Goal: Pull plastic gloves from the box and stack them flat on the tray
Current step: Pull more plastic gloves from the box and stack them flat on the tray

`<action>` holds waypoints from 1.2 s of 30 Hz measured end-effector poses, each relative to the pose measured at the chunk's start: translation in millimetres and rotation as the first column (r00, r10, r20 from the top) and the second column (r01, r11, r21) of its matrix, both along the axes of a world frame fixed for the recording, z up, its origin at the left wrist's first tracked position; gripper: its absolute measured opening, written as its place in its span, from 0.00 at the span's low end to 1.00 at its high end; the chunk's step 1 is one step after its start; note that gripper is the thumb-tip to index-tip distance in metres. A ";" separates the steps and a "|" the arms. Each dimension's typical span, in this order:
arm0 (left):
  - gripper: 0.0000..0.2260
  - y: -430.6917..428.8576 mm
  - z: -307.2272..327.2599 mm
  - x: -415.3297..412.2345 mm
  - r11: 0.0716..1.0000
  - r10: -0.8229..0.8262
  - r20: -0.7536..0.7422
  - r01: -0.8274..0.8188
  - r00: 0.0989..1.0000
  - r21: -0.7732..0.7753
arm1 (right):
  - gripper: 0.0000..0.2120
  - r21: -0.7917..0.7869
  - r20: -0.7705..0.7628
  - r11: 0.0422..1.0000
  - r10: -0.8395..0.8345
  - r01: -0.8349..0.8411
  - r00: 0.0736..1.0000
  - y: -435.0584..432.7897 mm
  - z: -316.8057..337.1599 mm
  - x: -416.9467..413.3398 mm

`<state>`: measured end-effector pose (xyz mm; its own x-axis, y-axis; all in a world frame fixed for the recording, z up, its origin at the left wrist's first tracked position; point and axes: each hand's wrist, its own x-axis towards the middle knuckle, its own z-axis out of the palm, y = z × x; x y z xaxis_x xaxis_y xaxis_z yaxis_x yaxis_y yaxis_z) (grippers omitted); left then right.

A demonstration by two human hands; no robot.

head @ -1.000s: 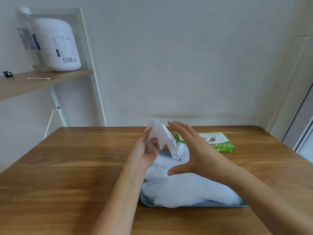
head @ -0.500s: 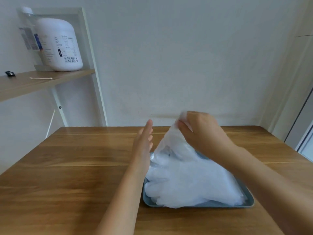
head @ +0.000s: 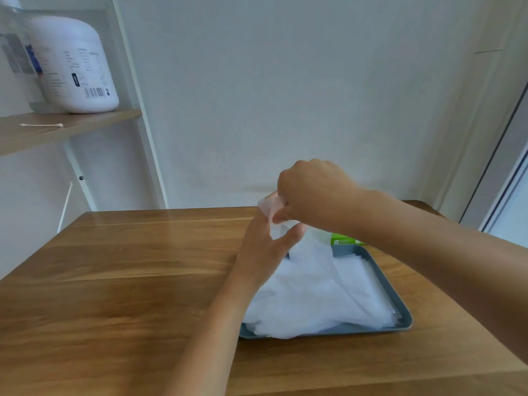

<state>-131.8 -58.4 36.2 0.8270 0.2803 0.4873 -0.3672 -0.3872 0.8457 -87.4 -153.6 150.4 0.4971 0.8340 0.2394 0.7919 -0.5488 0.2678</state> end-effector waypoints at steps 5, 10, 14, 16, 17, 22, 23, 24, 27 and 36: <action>0.07 13.7 2.0 1.8 0.996 0.082 -0.152 -0.088 0.985 -0.030 | 0.21 0.157 -0.203 0.988 0.038 -0.006 0.978 -11.8 17.9 4.5; 0.13 27.9 12.1 -10.2 0.922 -0.153 -0.136 0.092 0.979 -0.376 | 0.20 0.387 -0.583 0.914 0.141 0.121 0.800 -34.9 26.3 17.7; 0.06 37.3 15.5 -13.9 0.847 -0.173 -0.153 0.067 0.973 -0.528 | 0.22 0.455 -0.738 0.840 0.170 0.296 0.653 -48.0 0.3 32.6; 0.04 41.4 13.6 -14.8 0.877 -0.158 -0.251 0.019 0.955 -0.479 | 0.22 0.452 -0.784 0.826 0.188 0.336 0.591 -54.7 -18.7 37.3; 0.06 42.8 11.2 -14.8 0.907 -0.121 -0.323 -0.027 0.939 -0.420 | 0.22 0.441 -0.809 0.819 0.185 0.367 0.557 -58.3 -29.0 38.3; 0.10 46.4 -3.4 -1.9 0.986 0.075 -0.564 -0.147 0.822 -0.083 | 0.21 0.370 -0.902 0.750 0.149 0.548 0.405 -72.2 -86.7 43.0; 0.11 47.2 -7.5 1.7 0.985 0.137 -0.595 -0.172 0.792 -0.003 | 0.20 0.363 -0.901 0.747 0.130 0.557 0.413 -74.1 -99.2 46.2; 0.11 48.5 -12.3 5.2 0.979 0.191 -0.608 -0.192 0.770 0.064 | 0.19 0.357 -0.894 0.748 0.100 0.560 0.436 -75.5 -110.5 49.6; 0.10 52.1 -27.8 13.6 0.955 0.296 -0.596 -0.244 0.746 0.169 | 0.17 0.335 -0.830 0.764 -0.037 0.551 0.557 -82.5 -138.6 59.9; 0.04 43.4 -35.2 17.5 0.774 0.587 -0.151 -0.496 0.795 0.394 | 0.18 0.294 -0.602 0.783 -0.295 0.549 0.743 -85.9 -164.8 66.3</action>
<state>-114.4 -15.0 0.9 0.6881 0.5862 0.4277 0.1942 -0.7166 0.6699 -21.0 -239.6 -14.5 0.9187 0.3751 0.1241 0.3898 -0.8096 -0.4388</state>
